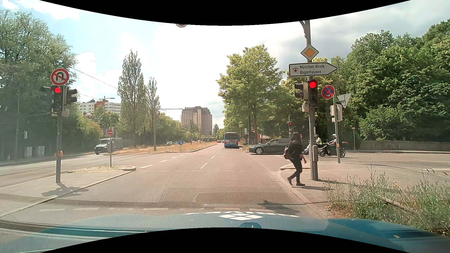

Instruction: Follow the waypoints while adhering to traffic rules and regulations

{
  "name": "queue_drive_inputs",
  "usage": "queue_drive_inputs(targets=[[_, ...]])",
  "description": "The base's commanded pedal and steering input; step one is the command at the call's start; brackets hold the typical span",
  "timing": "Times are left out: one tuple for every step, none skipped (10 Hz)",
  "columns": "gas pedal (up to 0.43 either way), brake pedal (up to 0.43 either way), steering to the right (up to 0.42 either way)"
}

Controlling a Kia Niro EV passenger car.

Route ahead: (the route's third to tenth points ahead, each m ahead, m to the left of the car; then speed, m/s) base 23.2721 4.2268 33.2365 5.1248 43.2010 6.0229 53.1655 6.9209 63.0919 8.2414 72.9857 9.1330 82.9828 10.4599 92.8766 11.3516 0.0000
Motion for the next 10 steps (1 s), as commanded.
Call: queue_drive_inputs(targets=[[0.0,0.274,-0.009],[0.0,0.274,-0.009],[0.0,0.274,-0.009],[0.0,0.274,-0.009],[0.0,0.274,-0.009],[0.0,0.274,-0.008],[0.0,0.274,-0.008],[0.0,0.274,-0.008],[0.0,0.274,-0.008],[0.0,0.274,-0.009]])
